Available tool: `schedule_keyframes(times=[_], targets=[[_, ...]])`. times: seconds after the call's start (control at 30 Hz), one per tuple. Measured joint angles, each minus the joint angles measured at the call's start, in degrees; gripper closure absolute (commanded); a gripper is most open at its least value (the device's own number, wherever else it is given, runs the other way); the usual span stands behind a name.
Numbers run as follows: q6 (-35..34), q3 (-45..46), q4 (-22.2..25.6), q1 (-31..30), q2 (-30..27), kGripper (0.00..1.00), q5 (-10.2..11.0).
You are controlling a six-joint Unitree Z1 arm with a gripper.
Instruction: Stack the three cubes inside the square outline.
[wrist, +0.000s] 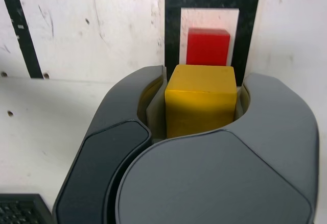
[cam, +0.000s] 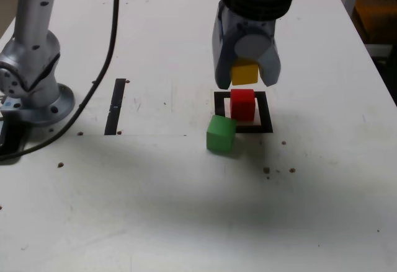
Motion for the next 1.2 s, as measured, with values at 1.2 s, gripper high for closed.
schedule_keyframes(times=[1.2], targets=[[9.60,7.64,-10.69,4.85,3.26,0.73,-3.48]])
